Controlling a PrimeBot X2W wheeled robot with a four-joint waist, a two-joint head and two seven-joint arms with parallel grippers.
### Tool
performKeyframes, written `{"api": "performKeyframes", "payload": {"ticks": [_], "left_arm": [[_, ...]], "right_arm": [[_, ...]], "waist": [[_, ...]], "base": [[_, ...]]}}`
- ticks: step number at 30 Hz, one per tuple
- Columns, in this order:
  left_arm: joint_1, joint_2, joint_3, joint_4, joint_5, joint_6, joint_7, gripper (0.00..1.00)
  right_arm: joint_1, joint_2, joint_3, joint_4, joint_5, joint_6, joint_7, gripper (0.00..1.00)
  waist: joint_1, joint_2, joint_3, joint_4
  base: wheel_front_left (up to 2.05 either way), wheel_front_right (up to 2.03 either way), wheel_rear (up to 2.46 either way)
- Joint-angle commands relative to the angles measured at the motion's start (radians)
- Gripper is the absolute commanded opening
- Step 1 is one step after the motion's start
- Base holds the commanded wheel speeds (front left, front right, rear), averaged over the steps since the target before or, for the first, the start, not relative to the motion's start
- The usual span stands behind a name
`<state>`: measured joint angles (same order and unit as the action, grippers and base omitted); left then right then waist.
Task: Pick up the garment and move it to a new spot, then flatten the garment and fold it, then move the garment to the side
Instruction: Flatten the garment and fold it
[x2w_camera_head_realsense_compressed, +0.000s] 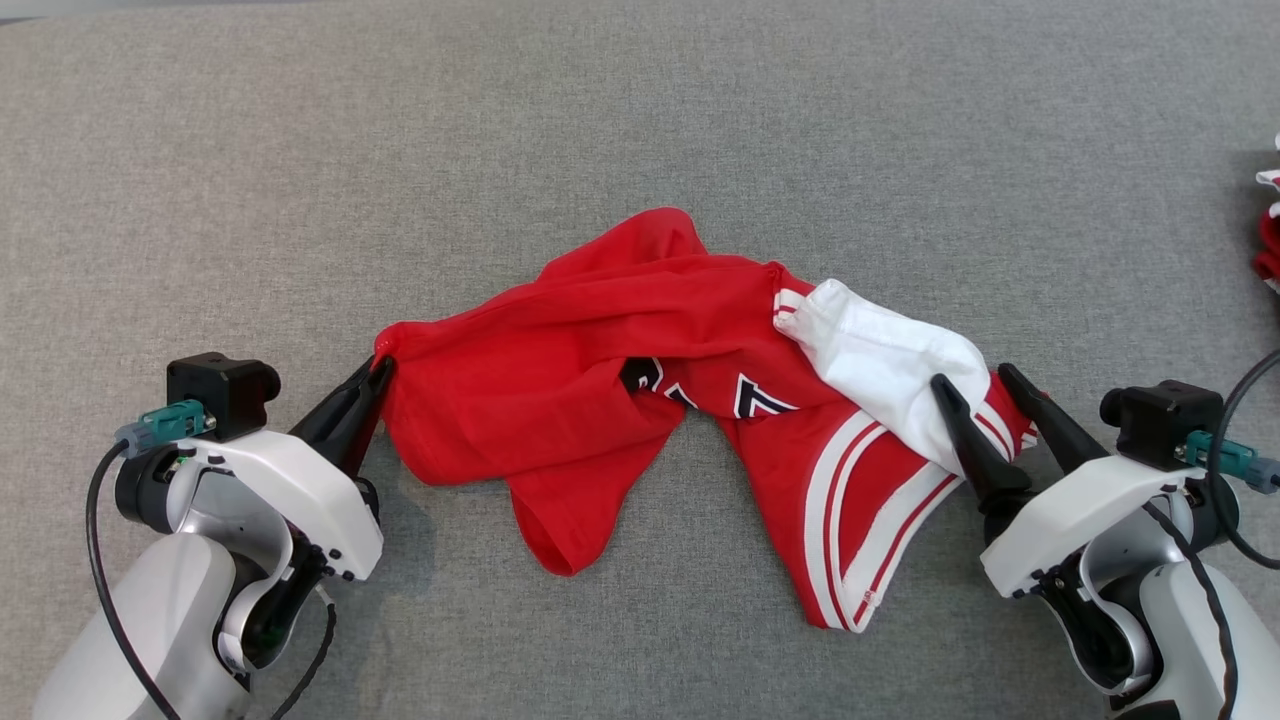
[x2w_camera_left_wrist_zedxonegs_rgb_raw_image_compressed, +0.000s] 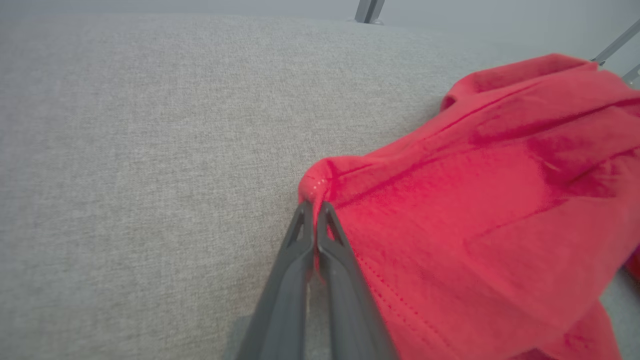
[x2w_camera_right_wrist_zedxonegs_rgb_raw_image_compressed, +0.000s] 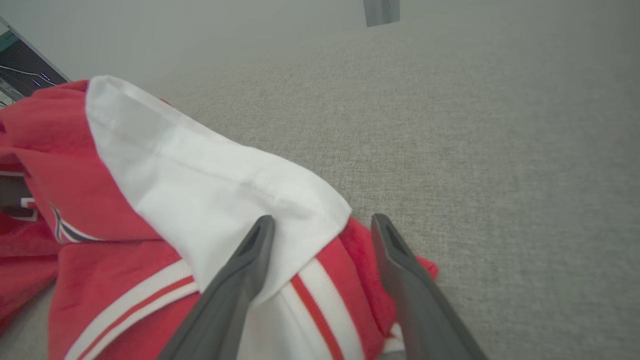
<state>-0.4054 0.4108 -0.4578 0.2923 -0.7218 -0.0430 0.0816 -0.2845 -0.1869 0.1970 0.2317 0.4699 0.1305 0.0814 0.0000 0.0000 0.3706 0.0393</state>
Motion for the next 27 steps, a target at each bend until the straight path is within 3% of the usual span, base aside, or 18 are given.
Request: {"api": "performKeyframes", "payload": {"ticks": [1,2,4,5,6,15,27], "left_arm": [[0.004,0.003,0.001,0.0,0.0,0.004,-0.004,0.0],[0.003,0.004,0.001,0.0,0.0,0.004,-0.005,0.0],[0.004,0.005,0.0,0.001,-0.001,0.003,-0.009,0.0],[0.005,0.006,0.001,0.002,-0.001,0.003,-0.011,0.0],[0.005,0.006,0.001,0.002,-0.002,0.004,-0.011,0.0],[-0.006,0.014,0.026,-0.03,0.017,0.022,-0.082,0.0],[-0.076,0.09,0.115,-0.267,0.1,0.107,-0.191,0.0]], "right_arm": [[-0.01,-0.006,-0.001,0.003,0.006,0.001,-0.007,0.73],[-0.015,-0.009,0.005,0.004,0.008,0.001,-0.013,0.47],[-0.018,-0.015,0.017,0.003,0.014,0.001,-0.025,0.26],[-0.018,-0.021,0.022,-0.002,0.009,0.001,-0.031,0.03],[-0.018,-0.023,0.025,-0.008,0.009,0.001,-0.039,0.0],[-0.032,-0.051,0.001,-0.112,-0.083,0.001,-0.115,0.0],[-0.112,-0.094,-0.069,-0.321,-0.171,0.0,-0.121,0.0]], "waist": [[0.0,0.0,0.001,0.001],[0.0,0.0,0.001,0.001],[0.0,0.0,0.002,0.003],[0.0,0.0,0.002,0.003],[0.0,0.0,0.003,0.003],[0.0,0.0,-0.005,-0.005],[0.0,0.0,-0.03,-0.015]], "base": [[0.0,0.0,0.0],[0.0,0.0,0.0],[0.0,0.0,0.0],[0.0,0.0,0.0],[0.0,0.0,0.0],[0.0,0.0,0.0],[0.0,0.0,0.0]]}}
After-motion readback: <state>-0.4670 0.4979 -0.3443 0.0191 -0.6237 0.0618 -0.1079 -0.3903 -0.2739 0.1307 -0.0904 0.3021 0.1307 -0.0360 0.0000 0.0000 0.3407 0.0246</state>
